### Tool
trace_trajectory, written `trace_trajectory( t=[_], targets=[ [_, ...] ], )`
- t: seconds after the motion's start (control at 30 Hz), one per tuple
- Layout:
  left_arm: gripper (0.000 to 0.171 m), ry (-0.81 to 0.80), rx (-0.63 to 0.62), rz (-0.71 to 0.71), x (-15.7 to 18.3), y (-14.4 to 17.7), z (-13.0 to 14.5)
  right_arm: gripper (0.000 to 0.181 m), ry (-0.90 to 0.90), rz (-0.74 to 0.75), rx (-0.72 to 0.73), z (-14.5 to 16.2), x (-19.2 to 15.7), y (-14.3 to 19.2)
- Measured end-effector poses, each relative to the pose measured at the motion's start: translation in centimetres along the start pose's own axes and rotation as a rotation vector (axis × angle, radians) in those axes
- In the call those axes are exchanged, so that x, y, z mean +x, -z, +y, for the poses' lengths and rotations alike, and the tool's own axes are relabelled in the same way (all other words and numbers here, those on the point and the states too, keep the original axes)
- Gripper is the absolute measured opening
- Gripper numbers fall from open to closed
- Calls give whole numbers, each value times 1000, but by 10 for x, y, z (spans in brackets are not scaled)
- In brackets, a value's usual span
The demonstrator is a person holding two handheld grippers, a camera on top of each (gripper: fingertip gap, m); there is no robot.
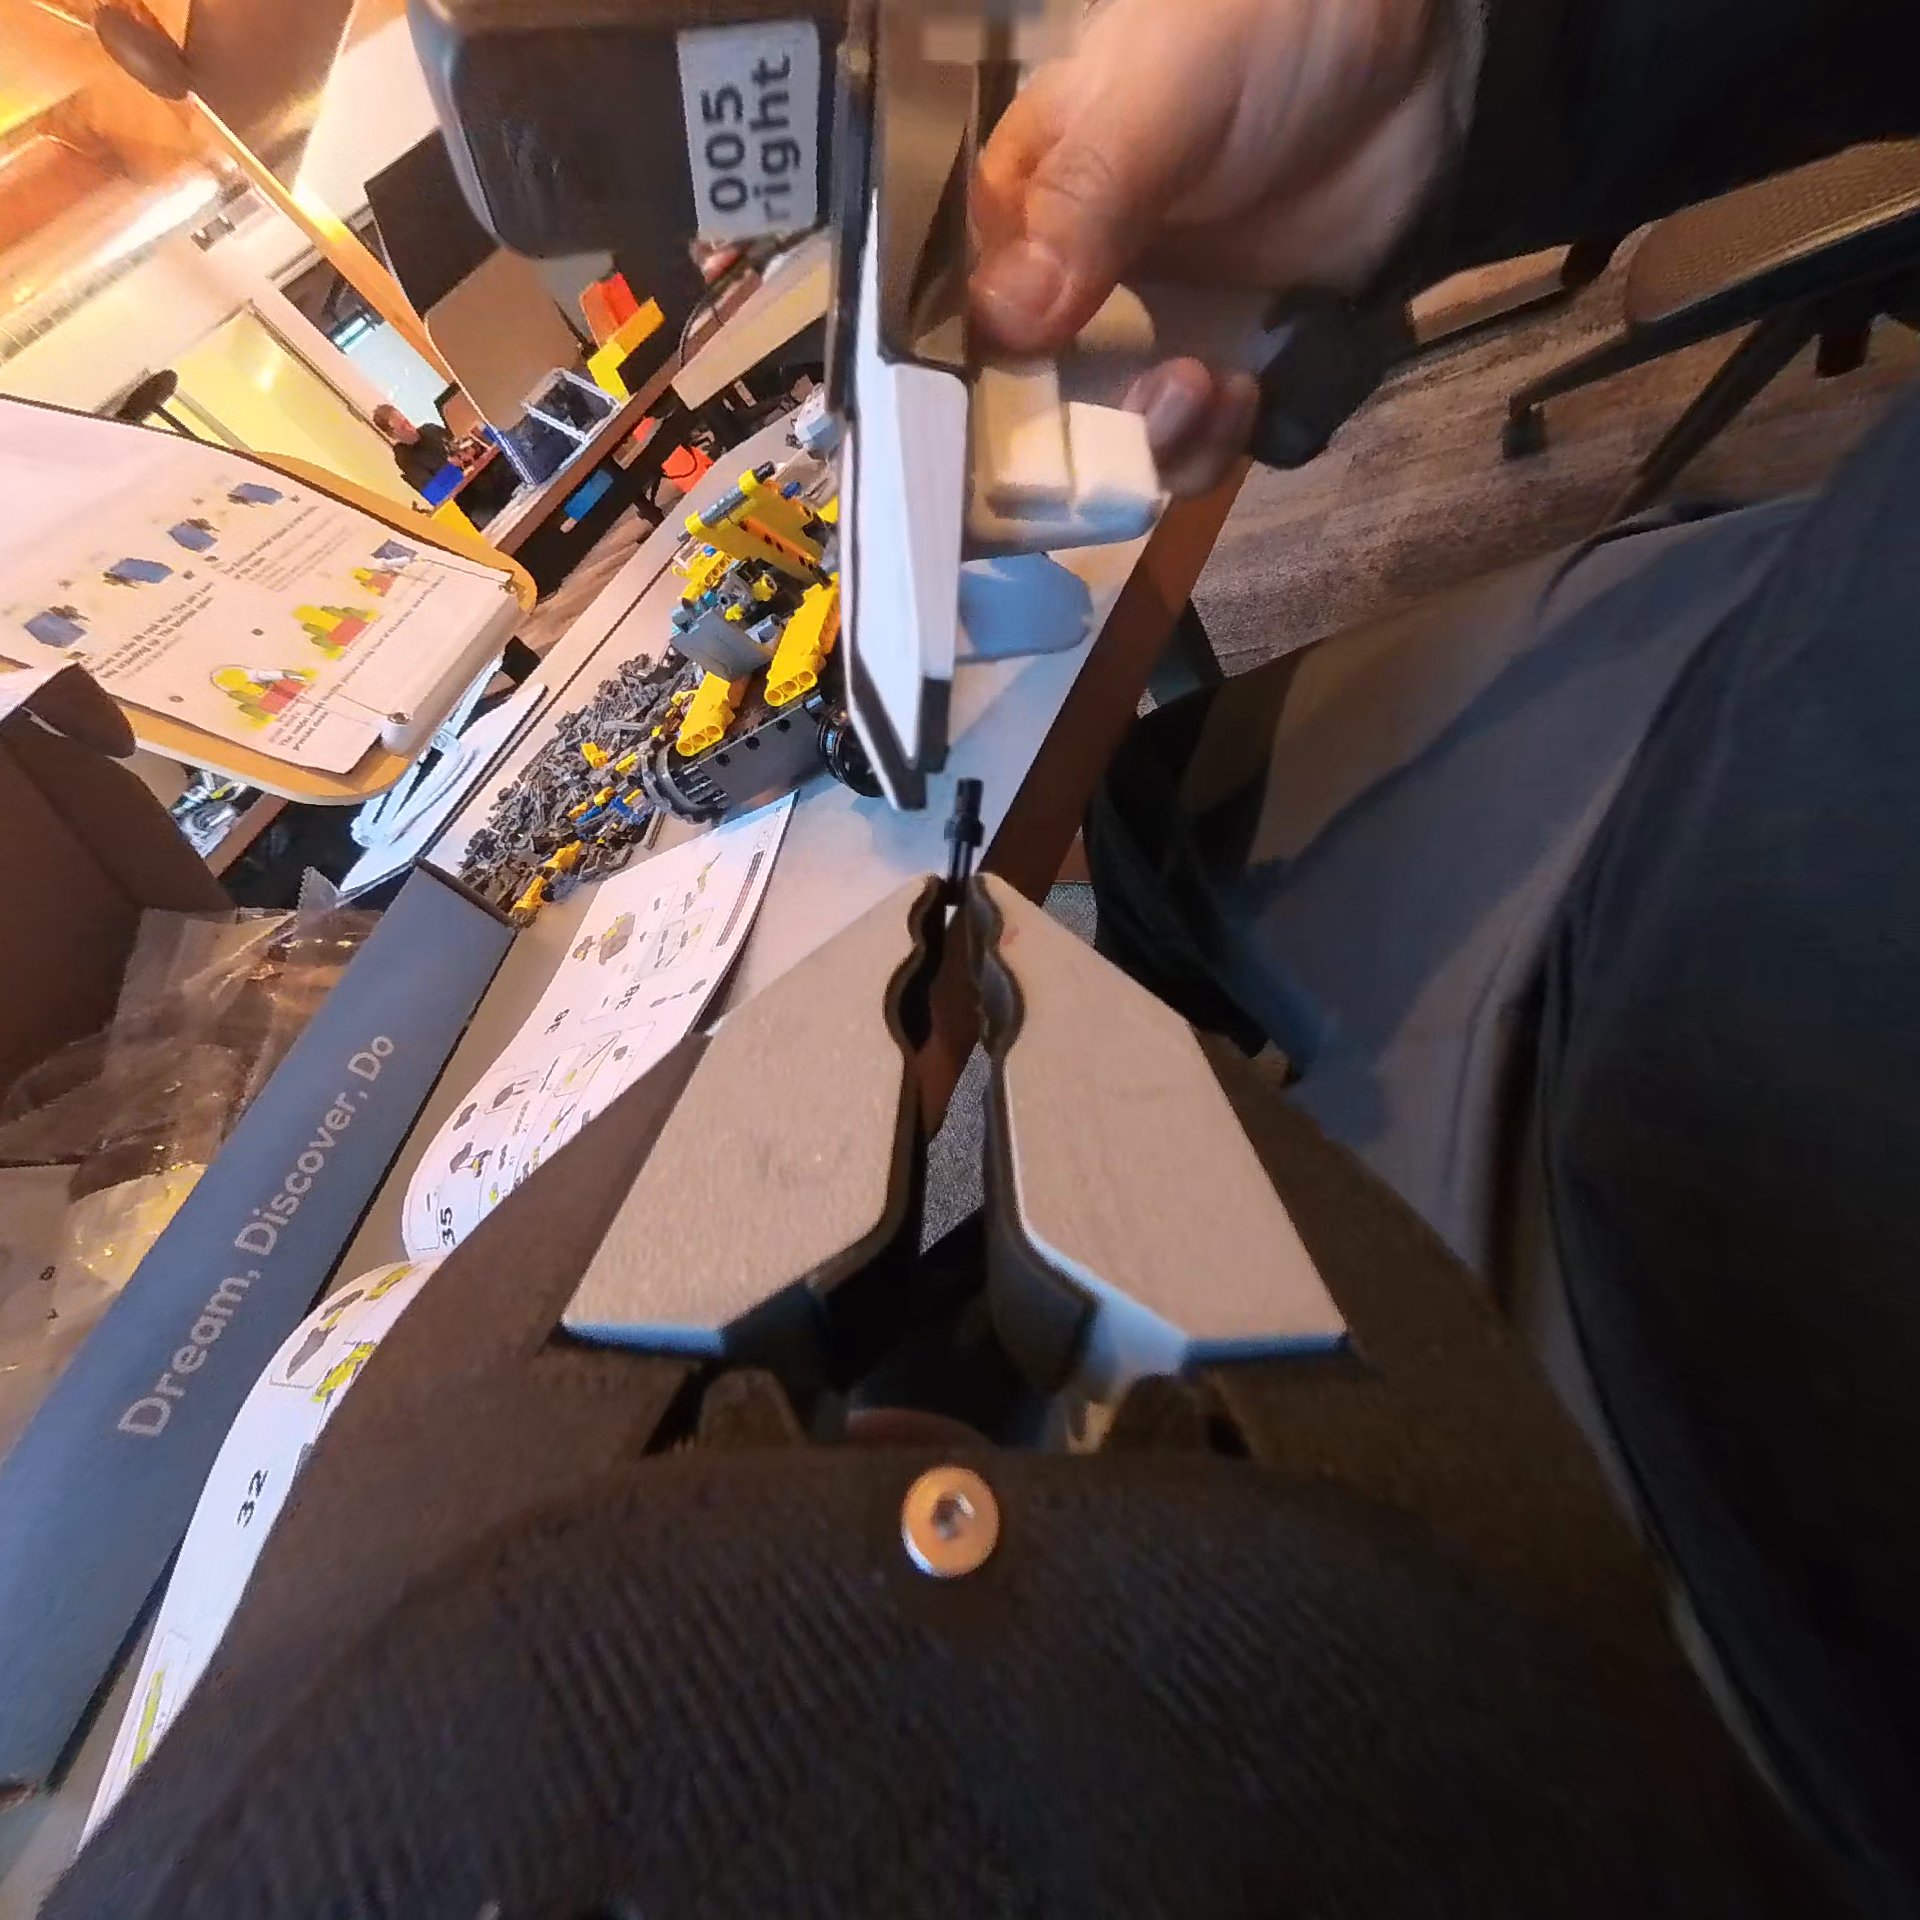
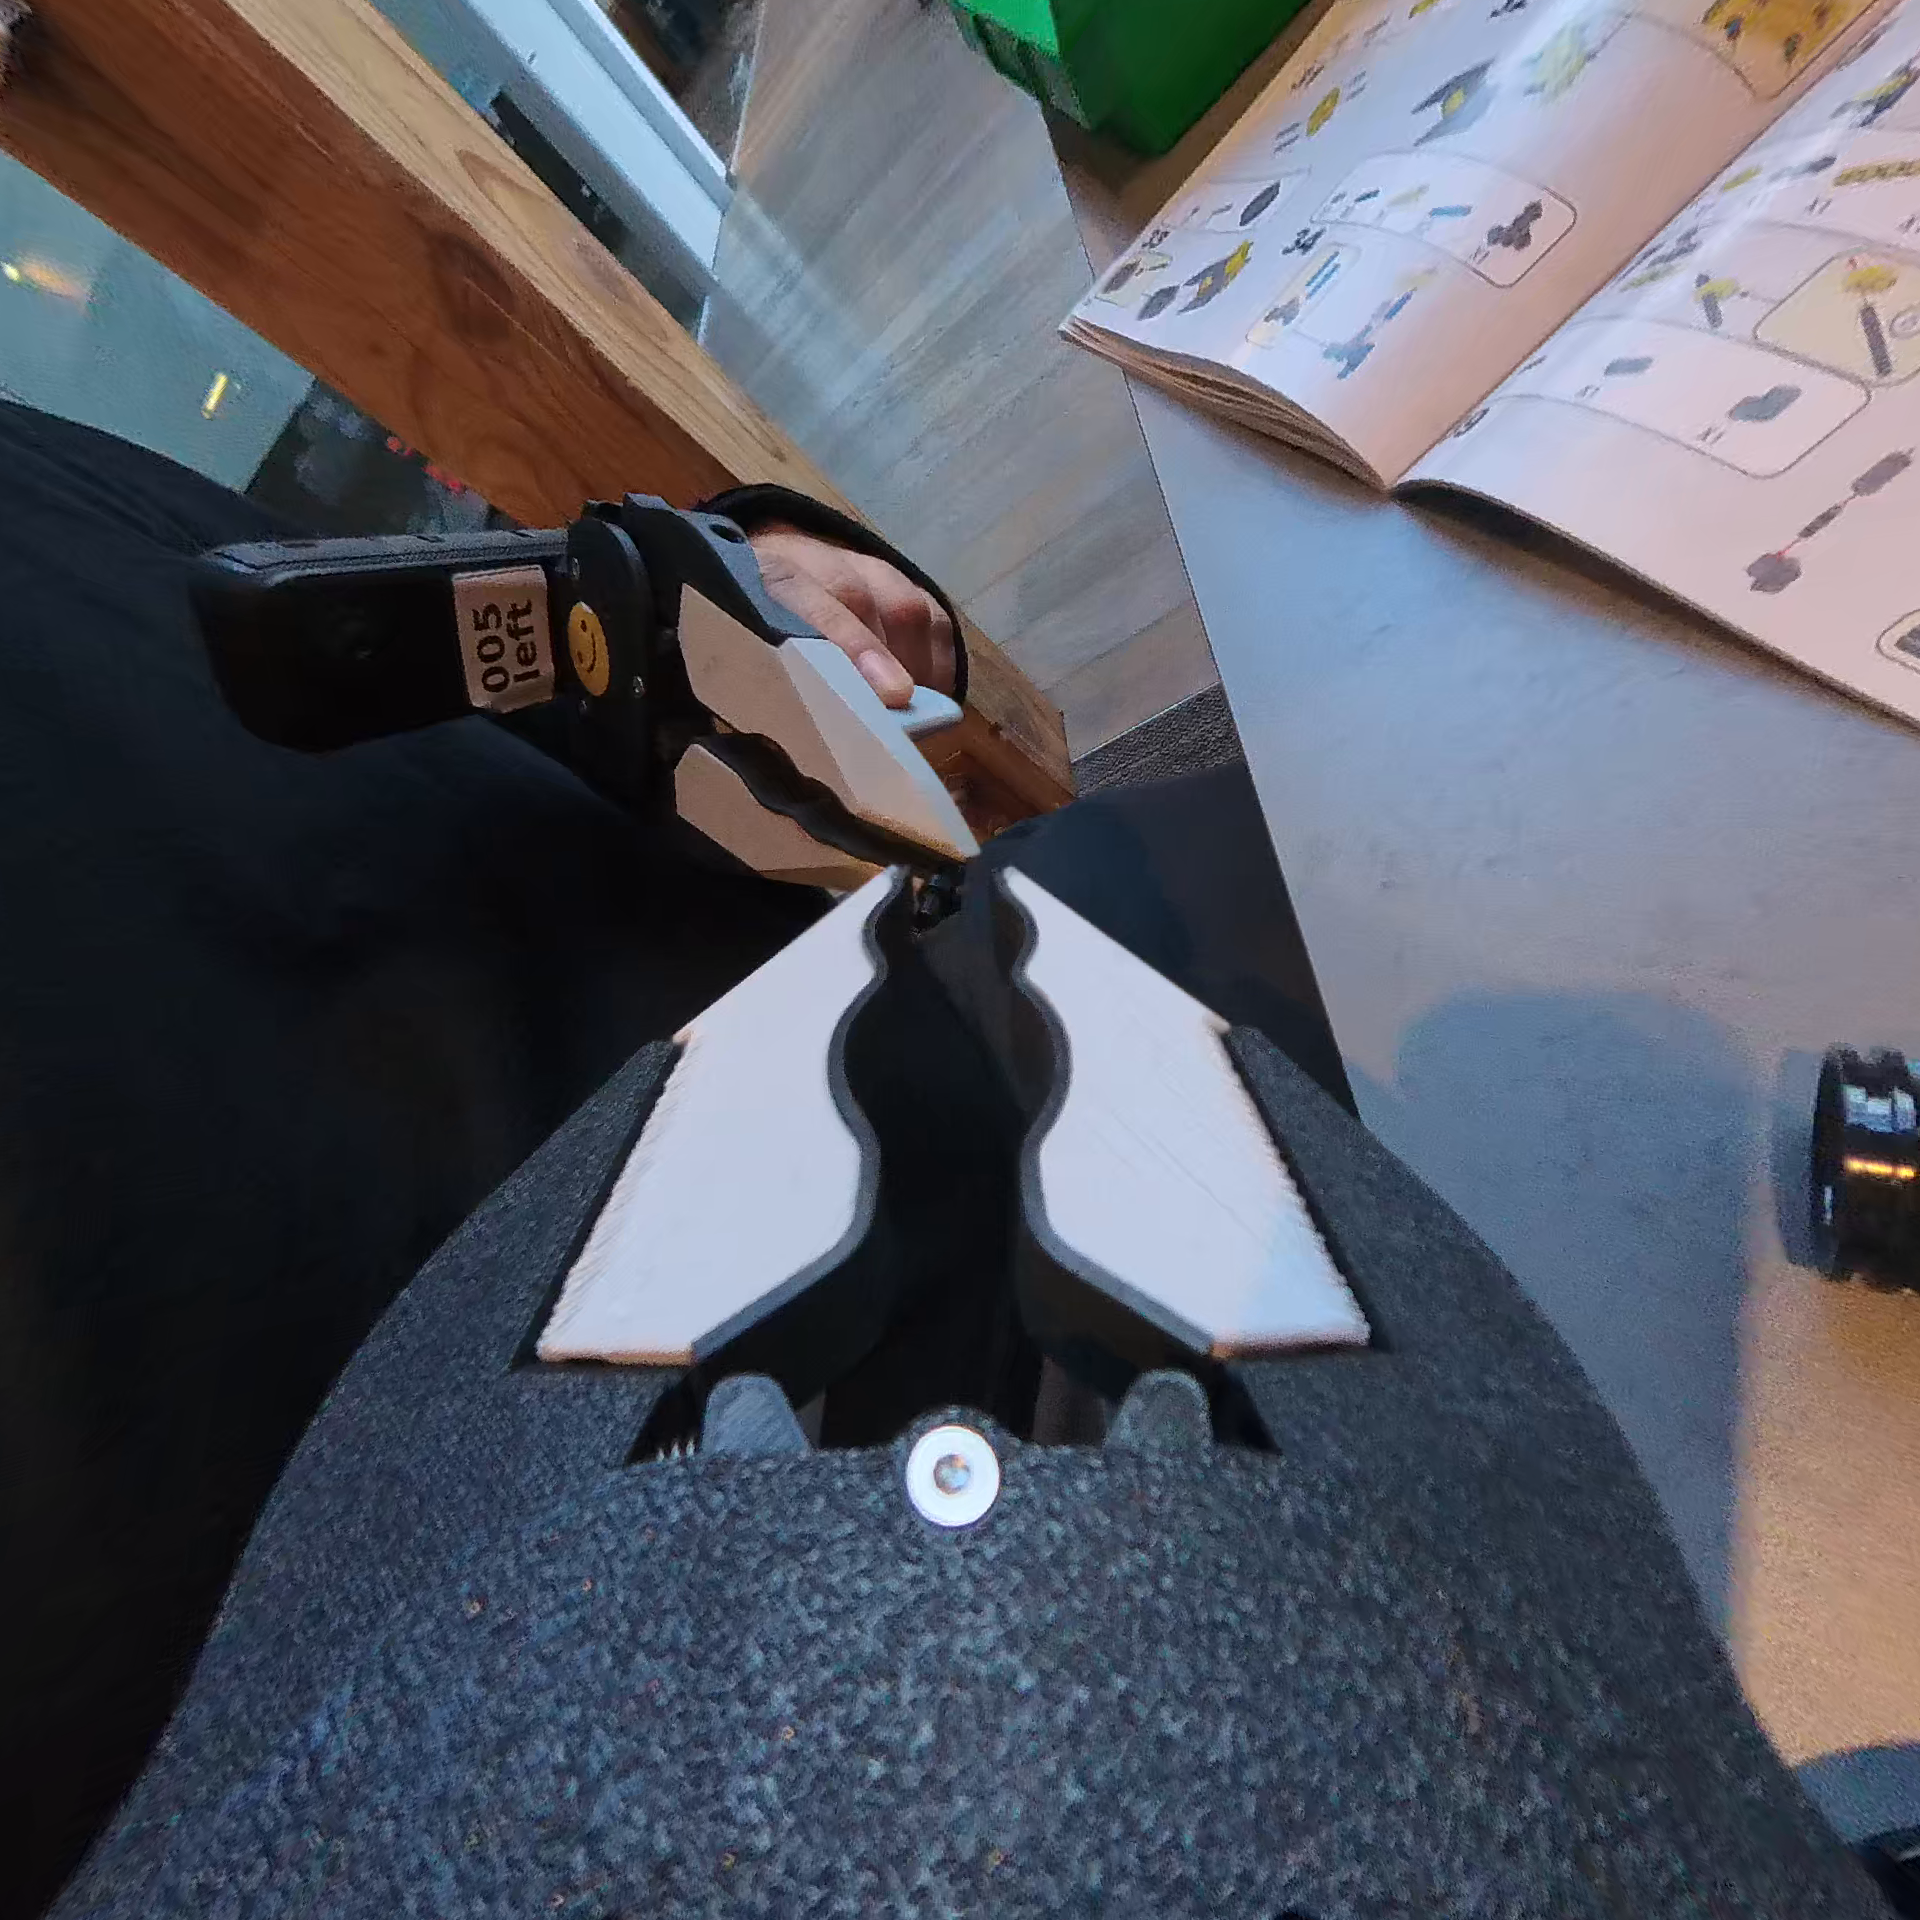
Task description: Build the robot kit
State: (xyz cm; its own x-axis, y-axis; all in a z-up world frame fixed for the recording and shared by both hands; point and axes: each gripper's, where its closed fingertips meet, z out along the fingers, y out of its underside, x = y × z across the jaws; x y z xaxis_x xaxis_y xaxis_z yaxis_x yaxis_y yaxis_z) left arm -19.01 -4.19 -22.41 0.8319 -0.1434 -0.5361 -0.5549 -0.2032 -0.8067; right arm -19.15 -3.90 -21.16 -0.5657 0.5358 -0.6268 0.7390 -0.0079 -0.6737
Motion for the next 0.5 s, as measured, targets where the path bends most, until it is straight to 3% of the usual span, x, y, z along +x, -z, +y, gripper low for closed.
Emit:
trace_trajectory(
  t=[0.5],
  targets=[
    [2, 20, -33, -20, -1, -4, 7, 1, 118, 101, 6, 8, 6, -9]
  ],
)
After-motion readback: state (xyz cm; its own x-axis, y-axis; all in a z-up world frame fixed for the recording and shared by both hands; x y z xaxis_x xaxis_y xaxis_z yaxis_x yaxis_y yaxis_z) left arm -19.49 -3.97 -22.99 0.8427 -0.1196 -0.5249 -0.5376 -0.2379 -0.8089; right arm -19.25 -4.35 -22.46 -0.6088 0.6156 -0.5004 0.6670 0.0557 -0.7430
